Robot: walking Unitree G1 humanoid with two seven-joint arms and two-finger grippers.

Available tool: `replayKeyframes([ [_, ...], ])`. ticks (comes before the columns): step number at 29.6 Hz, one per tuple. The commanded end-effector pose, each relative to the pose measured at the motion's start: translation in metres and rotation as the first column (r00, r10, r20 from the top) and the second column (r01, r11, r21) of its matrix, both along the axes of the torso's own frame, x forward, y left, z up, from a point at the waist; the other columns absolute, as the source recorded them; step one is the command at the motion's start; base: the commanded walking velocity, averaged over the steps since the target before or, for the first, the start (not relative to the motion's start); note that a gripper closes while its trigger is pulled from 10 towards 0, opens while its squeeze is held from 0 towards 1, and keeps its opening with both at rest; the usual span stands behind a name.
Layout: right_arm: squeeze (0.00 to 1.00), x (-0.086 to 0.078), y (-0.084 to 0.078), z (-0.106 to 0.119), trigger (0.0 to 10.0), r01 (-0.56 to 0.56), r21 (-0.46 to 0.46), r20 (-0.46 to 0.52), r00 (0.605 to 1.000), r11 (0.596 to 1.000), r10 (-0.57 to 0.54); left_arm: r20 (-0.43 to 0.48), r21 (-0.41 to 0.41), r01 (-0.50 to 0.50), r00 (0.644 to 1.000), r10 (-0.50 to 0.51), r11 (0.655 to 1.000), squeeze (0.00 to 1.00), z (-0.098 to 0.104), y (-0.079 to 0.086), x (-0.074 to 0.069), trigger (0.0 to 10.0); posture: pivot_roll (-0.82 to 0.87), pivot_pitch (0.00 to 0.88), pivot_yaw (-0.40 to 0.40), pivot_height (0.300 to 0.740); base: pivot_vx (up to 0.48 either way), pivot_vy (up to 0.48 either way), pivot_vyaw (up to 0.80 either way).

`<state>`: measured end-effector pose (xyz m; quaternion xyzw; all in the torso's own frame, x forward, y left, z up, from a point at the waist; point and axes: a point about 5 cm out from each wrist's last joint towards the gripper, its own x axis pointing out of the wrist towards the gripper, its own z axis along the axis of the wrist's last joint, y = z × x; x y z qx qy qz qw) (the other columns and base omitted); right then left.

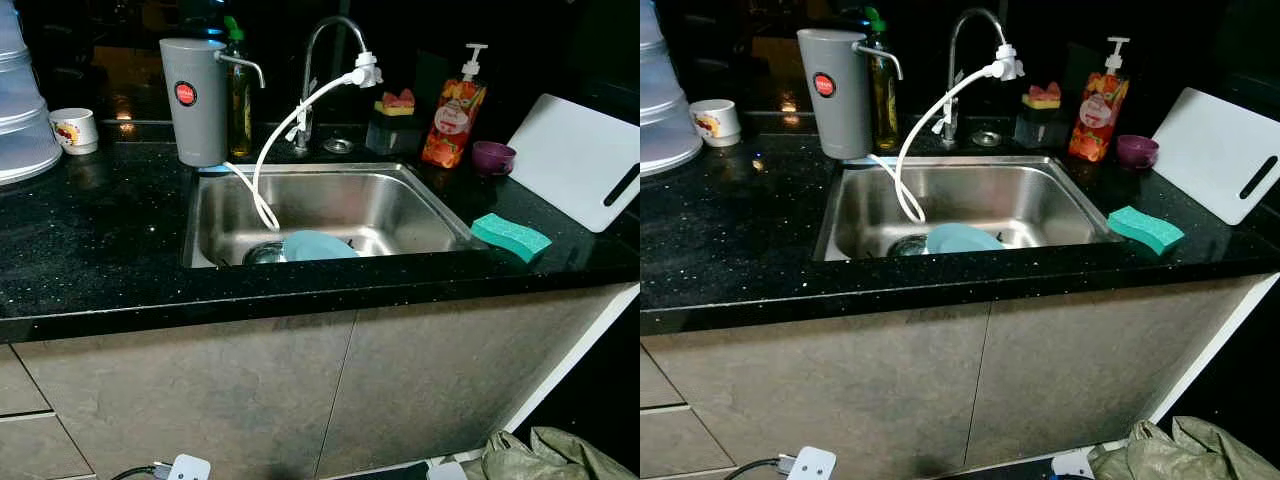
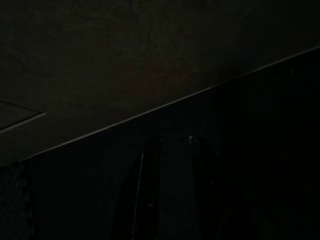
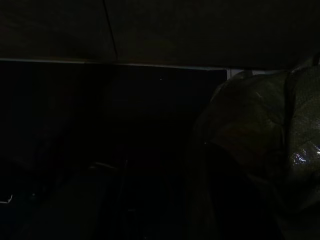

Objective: Kitchen organization

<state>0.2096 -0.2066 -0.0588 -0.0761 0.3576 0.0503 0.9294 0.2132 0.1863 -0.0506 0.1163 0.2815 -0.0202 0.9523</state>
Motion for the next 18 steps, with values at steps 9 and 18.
replayKeyframes([
  [9,0.00,-0.0083,-0.0019,-0.0047,10.0,0.013,-0.001,-0.025,1.000,1.000,-0.013,-0.016,-0.002,0.008,1.000,-0.008,1.000,0.00,-0.0034,-0.0020,-0.0041,10.0,0.00,0.115,-0.075,0.740,0.000,0.000,0.00],
  [18,0.00,-0.0085,-0.0014,-0.0048,10.0,0.013,-0.001,-0.025,1.000,1.000,-0.013,-0.016,0.000,0.009,1.000,-0.009,1.000,0.00,-0.0035,-0.0018,-0.0041,10.0,0.00,0.115,-0.073,0.740,0.000,0.000,0.00],
])
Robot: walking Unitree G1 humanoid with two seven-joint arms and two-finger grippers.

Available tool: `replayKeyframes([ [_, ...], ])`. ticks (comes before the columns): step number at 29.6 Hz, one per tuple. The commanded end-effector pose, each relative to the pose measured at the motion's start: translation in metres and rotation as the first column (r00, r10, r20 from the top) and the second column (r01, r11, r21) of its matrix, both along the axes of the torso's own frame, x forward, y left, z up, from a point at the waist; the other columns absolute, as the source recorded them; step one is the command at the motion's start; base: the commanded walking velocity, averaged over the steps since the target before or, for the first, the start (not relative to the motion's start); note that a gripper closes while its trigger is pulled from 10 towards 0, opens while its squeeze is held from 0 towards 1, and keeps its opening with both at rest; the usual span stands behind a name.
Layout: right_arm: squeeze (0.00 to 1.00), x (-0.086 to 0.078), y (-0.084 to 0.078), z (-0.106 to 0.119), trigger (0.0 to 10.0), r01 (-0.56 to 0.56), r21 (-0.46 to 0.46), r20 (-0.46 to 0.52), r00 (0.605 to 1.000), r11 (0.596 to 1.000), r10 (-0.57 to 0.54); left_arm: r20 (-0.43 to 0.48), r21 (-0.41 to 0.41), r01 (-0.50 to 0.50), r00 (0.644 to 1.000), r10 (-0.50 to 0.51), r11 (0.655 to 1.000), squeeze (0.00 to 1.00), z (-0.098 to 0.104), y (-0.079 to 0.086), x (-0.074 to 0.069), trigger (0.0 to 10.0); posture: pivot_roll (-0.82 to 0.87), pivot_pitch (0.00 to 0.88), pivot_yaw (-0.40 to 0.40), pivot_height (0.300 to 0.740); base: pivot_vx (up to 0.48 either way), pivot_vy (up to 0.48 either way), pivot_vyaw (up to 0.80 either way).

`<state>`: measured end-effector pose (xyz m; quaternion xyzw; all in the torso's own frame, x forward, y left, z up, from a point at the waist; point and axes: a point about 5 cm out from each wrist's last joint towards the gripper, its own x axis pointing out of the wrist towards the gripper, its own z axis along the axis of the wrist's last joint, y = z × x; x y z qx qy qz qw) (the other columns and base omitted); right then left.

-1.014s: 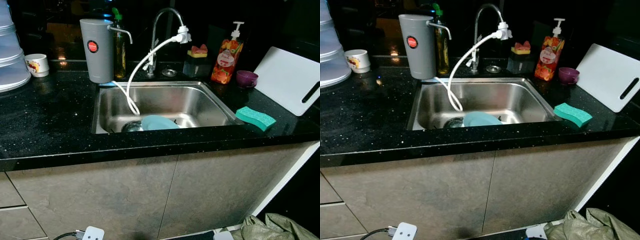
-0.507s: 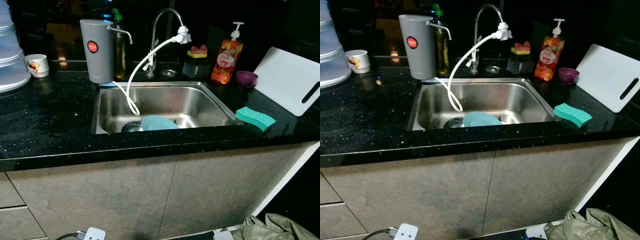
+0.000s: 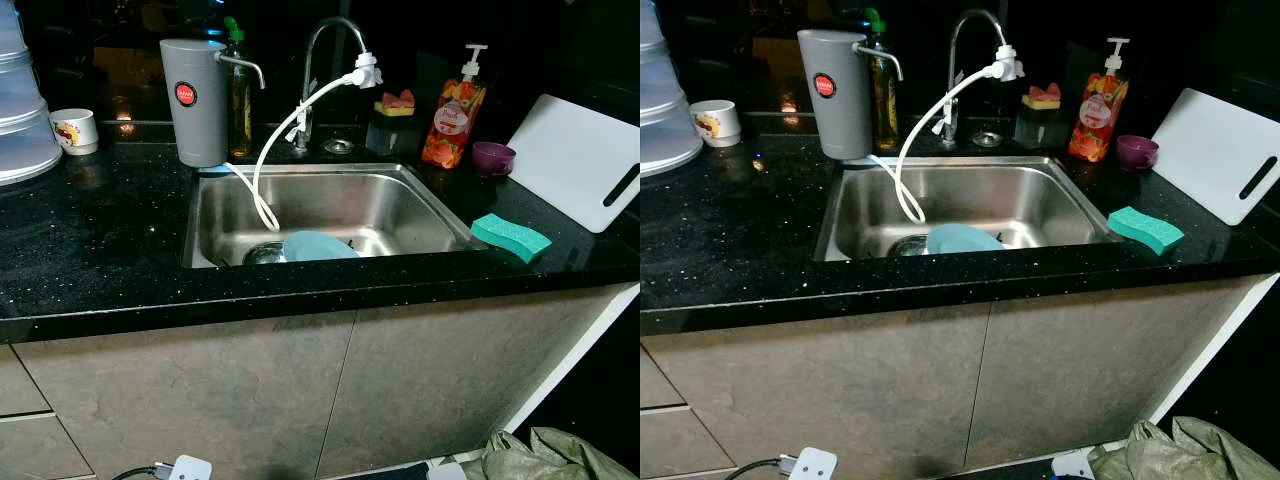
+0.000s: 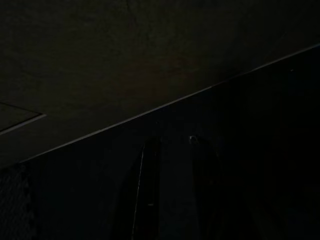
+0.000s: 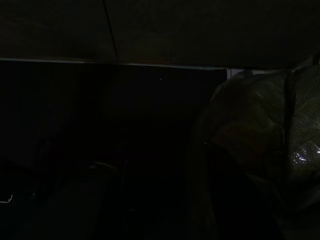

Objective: Kitchen organization

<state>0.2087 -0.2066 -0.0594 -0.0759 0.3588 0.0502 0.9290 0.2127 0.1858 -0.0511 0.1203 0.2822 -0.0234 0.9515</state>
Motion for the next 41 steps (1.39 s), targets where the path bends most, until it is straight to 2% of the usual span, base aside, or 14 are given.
replayKeyframes([
  [1,0.00,-0.0075,-0.0012,-0.0043,10.0,0.012,0.000,-0.022,1.000,1.000,-0.012,-0.014,-0.006,0.001,1.000,-0.001,1.000,0.00,-0.0030,-0.0014,-0.0036,10.0,0.00,0.115,-0.073,0.740,0.000,0.000,0.00],
  [16,0.00,-0.0119,0.0074,-0.0078,10.0,-0.010,0.007,-0.031,0.999,1.000,0.011,-0.017,-0.006,0.006,1.000,-0.006,1.000,0.00,-0.0035,-0.0024,-0.0039,10.0,0.00,0.114,-0.072,0.740,0.000,0.000,0.00],
  [41,0.00,-0.0125,0.0073,-0.0082,10.0,-0.019,0.002,-0.036,0.999,1.000,0.019,-0.015,-0.003,0.010,1.000,-0.010,1.000,0.00,-0.0030,-0.0027,-0.0029,10.0,0.00,0.106,-0.070,0.740,0.000,0.000,0.00],
])
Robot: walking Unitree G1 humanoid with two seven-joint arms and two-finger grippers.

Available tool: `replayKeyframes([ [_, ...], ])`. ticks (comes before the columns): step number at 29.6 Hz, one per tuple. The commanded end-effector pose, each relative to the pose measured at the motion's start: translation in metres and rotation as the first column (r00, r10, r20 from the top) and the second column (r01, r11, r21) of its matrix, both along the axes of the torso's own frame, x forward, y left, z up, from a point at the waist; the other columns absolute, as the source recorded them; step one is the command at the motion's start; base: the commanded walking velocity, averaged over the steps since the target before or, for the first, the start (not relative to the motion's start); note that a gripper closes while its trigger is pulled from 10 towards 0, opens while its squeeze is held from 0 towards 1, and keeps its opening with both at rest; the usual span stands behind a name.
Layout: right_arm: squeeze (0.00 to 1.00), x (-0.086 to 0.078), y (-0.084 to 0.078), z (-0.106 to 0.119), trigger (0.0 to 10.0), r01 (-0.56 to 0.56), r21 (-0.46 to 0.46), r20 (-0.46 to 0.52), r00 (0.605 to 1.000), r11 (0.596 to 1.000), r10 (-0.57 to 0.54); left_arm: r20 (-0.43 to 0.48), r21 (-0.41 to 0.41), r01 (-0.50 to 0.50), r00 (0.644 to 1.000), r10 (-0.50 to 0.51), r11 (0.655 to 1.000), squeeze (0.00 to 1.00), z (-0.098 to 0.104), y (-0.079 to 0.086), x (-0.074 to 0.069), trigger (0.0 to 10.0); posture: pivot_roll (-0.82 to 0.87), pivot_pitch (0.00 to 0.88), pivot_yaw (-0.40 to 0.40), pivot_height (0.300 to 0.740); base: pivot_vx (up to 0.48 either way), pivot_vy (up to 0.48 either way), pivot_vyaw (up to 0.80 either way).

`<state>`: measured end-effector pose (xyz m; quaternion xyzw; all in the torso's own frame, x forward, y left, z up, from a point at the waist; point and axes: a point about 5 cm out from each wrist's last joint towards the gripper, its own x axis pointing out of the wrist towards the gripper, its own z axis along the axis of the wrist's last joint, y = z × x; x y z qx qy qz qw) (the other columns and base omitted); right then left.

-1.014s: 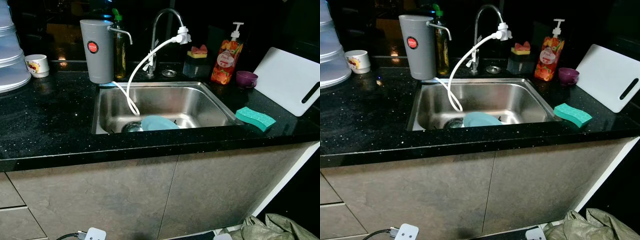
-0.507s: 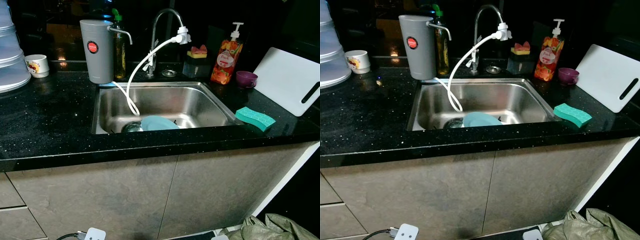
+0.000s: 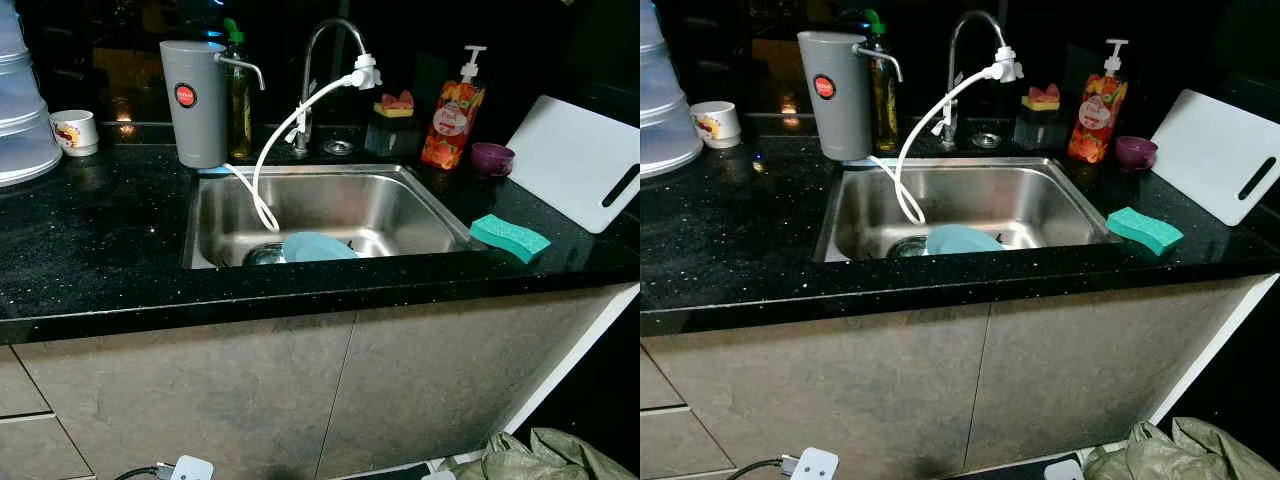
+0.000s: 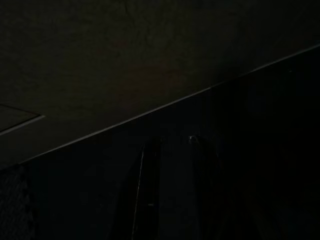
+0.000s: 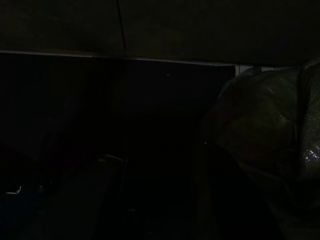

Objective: Kitchen organization

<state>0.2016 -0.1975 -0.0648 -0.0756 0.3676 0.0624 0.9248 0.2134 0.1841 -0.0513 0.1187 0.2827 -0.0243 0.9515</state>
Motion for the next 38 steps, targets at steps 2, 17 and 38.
replayKeyframes([
  [2,0.00,-0.0055,-0.0018,-0.0028,10.0,0.003,-0.006,-0.015,1.000,1.000,-0.003,-0.014,0.001,0.010,1.000,-0.010,1.000,0.00,-0.0028,-0.0009,-0.0035,10.0,0.00,0.106,-0.070,0.740,0.000,0.000,0.00],
  [17,0.00,-0.0063,-0.0024,-0.0034,10.0,0.015,-0.004,-0.019,1.000,1.000,-0.015,-0.017,-0.001,0.010,1.000,-0.010,1.000,0.00,-0.0033,-0.0016,-0.0043,10.0,0.00,0.113,-0.073,0.740,0.000,0.000,0.00],
  [38,0.00,-0.0063,-0.0023,-0.0033,10.0,0.023,-0.009,-0.015,1.000,1.000,-0.023,-0.034,-0.051,-0.037,0.999,0.035,0.998,0.00,-0.0050,-0.0028,-0.0050,10.0,0.00,0.113,-0.071,0.740,0.000,0.000,0.00],
])
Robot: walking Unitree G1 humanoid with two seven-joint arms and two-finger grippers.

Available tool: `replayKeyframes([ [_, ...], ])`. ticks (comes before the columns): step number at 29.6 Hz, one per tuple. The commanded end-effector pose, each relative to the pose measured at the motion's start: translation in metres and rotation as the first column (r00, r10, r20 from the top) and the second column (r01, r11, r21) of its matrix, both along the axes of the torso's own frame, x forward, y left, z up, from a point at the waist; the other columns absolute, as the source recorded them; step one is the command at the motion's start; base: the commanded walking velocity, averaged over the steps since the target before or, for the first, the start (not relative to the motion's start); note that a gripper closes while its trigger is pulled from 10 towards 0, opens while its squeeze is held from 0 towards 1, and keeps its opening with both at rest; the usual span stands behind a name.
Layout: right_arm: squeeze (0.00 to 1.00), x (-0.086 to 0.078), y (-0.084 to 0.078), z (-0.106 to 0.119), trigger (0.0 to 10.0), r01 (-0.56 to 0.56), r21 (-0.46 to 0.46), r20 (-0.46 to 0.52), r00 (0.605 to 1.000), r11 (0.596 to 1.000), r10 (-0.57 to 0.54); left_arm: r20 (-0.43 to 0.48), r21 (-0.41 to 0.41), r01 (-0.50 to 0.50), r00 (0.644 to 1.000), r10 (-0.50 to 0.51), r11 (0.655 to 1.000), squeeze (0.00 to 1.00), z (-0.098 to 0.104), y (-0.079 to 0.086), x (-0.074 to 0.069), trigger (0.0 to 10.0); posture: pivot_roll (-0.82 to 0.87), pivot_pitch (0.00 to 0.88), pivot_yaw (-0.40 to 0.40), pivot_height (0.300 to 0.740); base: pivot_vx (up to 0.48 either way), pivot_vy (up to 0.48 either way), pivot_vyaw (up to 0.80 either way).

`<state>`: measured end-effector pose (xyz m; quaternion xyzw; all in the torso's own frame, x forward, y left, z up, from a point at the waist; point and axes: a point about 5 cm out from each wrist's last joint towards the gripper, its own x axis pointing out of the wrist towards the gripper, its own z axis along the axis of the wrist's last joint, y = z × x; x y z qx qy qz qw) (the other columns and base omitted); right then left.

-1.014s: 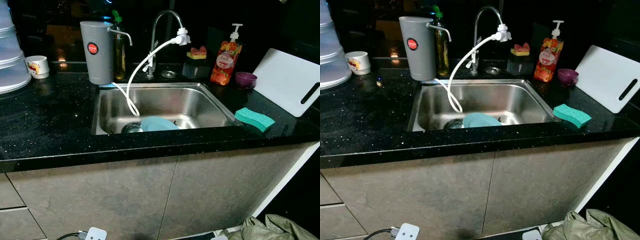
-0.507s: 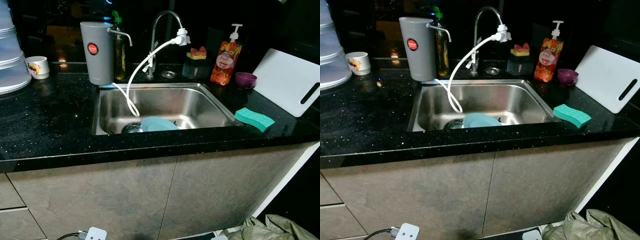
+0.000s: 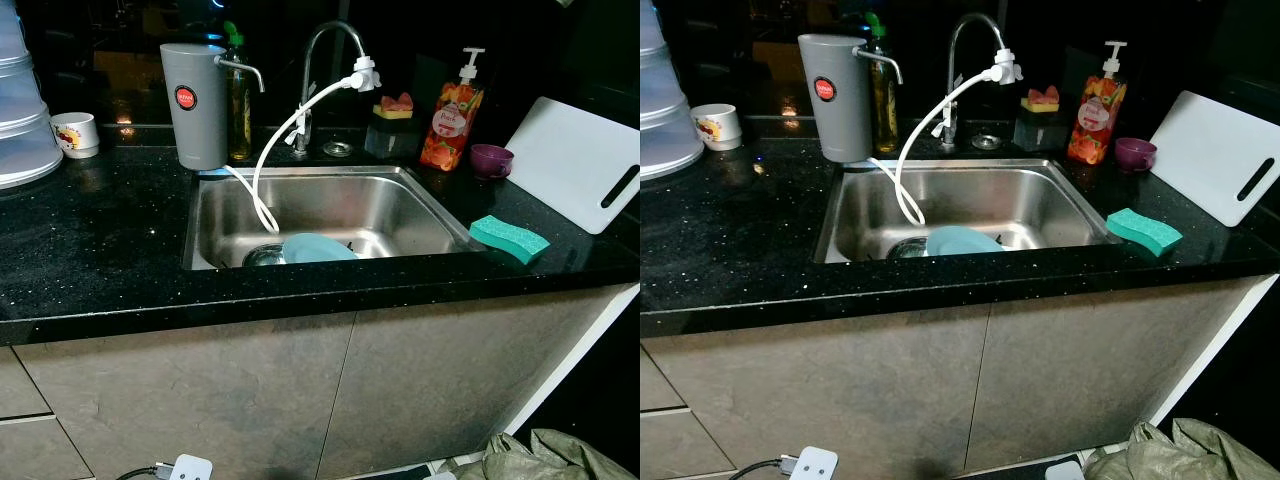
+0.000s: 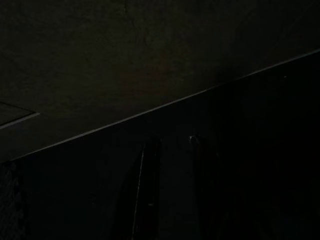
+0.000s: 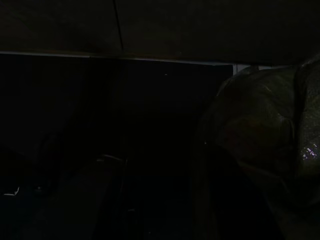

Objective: Kitchen organization

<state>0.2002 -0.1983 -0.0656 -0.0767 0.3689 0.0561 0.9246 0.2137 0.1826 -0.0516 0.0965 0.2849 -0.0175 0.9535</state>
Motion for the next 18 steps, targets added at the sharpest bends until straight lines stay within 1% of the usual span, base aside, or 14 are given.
replayKeyframes([
  [1,0.00,-0.005,-0.002,-0.003,10.0,0.013,-0.001,-0.013,1.000,1.000,-0.013,-0.029,-0.008,-0.004,1.000,0.004,1.000,0.00,-0.004,-0.001,-0.005,10.0,0.00,0.113,-0.071,0.740,0.000,0.000,0.00],
  [6,0.00,-0.004,-0.004,-0.001,10.0,0.026,-0.006,0.003,1.000,1.000,-0.026,-0.017,0.004,0.014,1.000,-0.014,1.000,0.00,-0.003,-0.001,-0.004,10.0,0.00,0.113,-0.071,0.740,0.000,0.000,0.00],
  [8,0.00,0.002,-0.007,0.004,10.0,0.050,-0.002,0.051,0.997,0.999,-0.050,0.006,0.007,0.021,1.000,-0.021,1.000,0.00,0.000,-0.001,-0.002,10.0,0.00,0.114,-0.067,0.740,0.000,0.000,0.00],
  [9,0.00,0.002,-0.007,0.004,10.0,0.050,-0.002,0.051,0.997,0.999,-0.050,0.006,0.007,0.021,1.000,-0.021,1.000,0.00,0.000,-0.001,-0.002,10.0,0.00,0.114,-0.067,0.740,0.000,0.000,0.00],
  [11,0.00,0.009,-0.009,0.011,10.0,0.068,0.016,0.107,0.992,0.998,-0.069,0.030,0.003,0.022,0.999,-0.022,1.000,0.00,0.003,0.000,0.001,10.0,0.00,0.114,-0.065,0.740,0.000,0.000,0.00],
  [12,0.00,0.009,-0.009,0.011,10.0,0.068,0.016,0.107,0.992,0.998,-0.069,0.030,0.003,0.022,0.999,-0.022,1.000,0.00,0.003,0.000,0.001,10.0,0.00,0.114,-0.065,0.740,0.000,0.000,0.00],
  [14,0.00,0.011,-0.011,0.015,10.0,0.080,0.053,0.142,0.986,0.995,-0.087,0.044,-0.005,0.018,0.999,-0.018,1.000,0.00,0.005,0.000,0.003,10.0,0.00,0.114,-0.063,0.740,0.000,0.000,0.00],
  [15,0.00,0.010,-0.012,0.016,10.0,0.105,0.099,0.153,0.981,0.989,-0.120,0.056,-0.012,0.012,0.998,-0.012,1.000,0.00,0.007,0.002,0.004,10.0,0.00,0.115,-0.061,0.740,0.000,0.000,0.00],
  [18,0.00,0.006,-0.013,0.015,10.0,0.137,0.135,0.153,0.976,0.981,-0.157,0.070,-0.020,0.005,0.998,-0.003,1.000,0.00,0.009,0.003,0.006,10.0,0.00,0.116,-0.061,0.740,0.000,0.000,0.00],
])
